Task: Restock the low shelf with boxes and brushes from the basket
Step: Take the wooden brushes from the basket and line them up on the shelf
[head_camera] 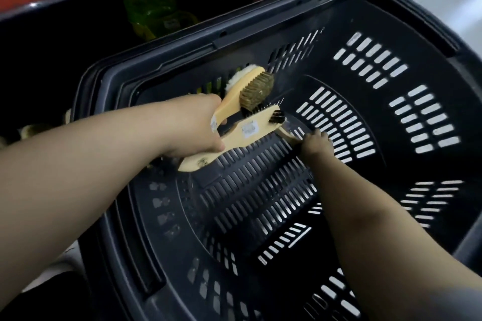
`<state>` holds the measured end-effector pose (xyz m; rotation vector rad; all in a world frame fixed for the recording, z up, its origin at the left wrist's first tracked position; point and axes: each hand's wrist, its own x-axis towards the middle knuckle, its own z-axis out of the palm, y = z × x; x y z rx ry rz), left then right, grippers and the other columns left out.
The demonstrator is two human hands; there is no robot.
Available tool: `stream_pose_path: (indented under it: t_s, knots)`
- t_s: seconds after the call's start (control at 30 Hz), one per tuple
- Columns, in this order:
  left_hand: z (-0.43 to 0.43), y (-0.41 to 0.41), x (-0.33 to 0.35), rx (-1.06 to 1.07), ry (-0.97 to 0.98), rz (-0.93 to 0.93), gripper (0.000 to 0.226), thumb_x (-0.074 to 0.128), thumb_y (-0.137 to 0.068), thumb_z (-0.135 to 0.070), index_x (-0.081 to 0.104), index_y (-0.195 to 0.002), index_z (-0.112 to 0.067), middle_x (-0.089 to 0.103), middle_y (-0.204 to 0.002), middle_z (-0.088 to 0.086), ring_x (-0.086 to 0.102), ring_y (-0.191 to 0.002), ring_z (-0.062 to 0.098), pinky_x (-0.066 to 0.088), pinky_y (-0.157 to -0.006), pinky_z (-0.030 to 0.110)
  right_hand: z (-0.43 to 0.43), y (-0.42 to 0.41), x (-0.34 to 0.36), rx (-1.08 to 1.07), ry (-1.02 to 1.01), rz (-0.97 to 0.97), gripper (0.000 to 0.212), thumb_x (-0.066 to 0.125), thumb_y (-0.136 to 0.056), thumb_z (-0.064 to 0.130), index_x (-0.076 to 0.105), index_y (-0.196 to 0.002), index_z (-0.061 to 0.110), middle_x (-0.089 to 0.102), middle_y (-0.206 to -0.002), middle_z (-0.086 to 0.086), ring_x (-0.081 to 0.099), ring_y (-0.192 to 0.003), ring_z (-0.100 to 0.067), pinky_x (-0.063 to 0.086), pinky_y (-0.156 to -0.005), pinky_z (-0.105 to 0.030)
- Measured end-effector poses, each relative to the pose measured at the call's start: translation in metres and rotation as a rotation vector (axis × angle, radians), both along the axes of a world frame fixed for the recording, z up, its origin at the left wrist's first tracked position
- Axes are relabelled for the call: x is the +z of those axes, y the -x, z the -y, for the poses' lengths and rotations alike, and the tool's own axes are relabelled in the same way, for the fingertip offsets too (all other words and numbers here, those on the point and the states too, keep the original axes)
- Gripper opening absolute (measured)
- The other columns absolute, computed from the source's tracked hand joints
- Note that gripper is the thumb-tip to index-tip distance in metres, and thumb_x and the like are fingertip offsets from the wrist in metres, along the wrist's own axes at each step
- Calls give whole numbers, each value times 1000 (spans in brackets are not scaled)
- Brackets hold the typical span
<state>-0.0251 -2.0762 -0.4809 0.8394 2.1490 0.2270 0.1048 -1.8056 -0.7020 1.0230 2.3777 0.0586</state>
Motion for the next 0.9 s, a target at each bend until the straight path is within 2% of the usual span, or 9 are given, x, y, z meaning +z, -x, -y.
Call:
stream_pose_path:
  t_s: [0.07, 0.13, 0.2, 0.3, 0.47, 0.57, 0.67, 0.77, 0.9]
  knots:
    - [-5, 0, 1, -11, -24, -10, 38, 68, -81, -33, 50, -113, -22, 62, -104, 0, 60, -91, 21, 50, -84, 43, -2, 3, 12, 29, 76, 71, 38, 55, -89, 32, 53, -124, 15, 47, -130, -12, 45, -119, -30, 41, -97, -40]
    - [-10, 0, 2, -17, -54, -18, 39, 69, -81, -33, 50, -113, -22, 61, -105, 0, 59, -93, 21, 49, -85, 43, -4, 9, 35, 58, 293, 194, 38, 67, -82, 38, 59, -111, 15, 61, -111, -5, 59, -99, -23, 50, -79, -32]
    - [-17, 0, 3, -5, -111, 2, 39, 69, -81, -31, 50, -114, -21, 61, -105, 0, 60, -93, 21, 50, -85, 44, -1, 16, 68, 48, 518, 249, 37, 72, -80, 25, 59, -112, 12, 65, -99, -4, 62, -84, -20, 50, -65, -28]
    - [-25, -2, 6, 34, -214, 43, 38, 69, -81, -26, 53, -115, -21, 61, -107, 0, 60, -95, 20, 51, -85, 41, 6, 22, 124, 104, 632, 125, 36, 75, -74, 8, 59, -106, 12, 64, -97, -6, 60, -84, -20, 53, -73, -31]
    - [-25, -10, 18, 182, -397, 170, 27, 69, -80, -18, 60, -105, -23, 67, -98, 2, 64, -88, 17, 53, -76, 31, 43, -14, 228, 154, 945, -284, 38, 72, -70, -6, 62, -93, 22, 67, -79, 10, 62, -68, -3, 45, -57, -10]
    - [-15, -27, 26, 386, -471, 383, 15, 67, -80, -8, 62, -92, -15, 69, -76, 6, 67, -62, 12, 51, -54, 22, 64, -49, 274, 129, 1231, -587, 43, 74, -64, -7, 67, -95, 21, 66, -81, 9, 62, -71, -4, 50, -63, -13]
    - [5, -43, 39, 454, -429, 580, 6, 64, -82, -5, 61, -87, -7, 68, -65, 8, 64, -55, 14, 49, -52, 25, 79, -67, 297, 108, 1425, -787, 39, 77, -57, -3, 74, -88, 22, 72, -85, 1, 68, -76, -7, 54, -66, -17]
    - [31, -51, 56, 558, -395, 799, 13, 62, -85, -8, 62, -72, -10, 66, -58, 5, 63, -48, 11, 47, -43, 17, 96, -68, 308, 193, 1384, -894, 37, 83, -54, 8, 75, -86, 24, 70, -93, 4, 66, -85, -11, 54, -76, -21]
    - [79, -67, 77, 722, -492, 992, 8, 62, -78, -7, 64, -85, -3, 70, -70, 14, 68, -59, 16, 58, -57, 25, 128, -61, 315, 379, 1361, -905, 35, 86, -55, 18, 74, -87, 27, 65, -97, 8, 61, -94, -15, 51, -86, -26]
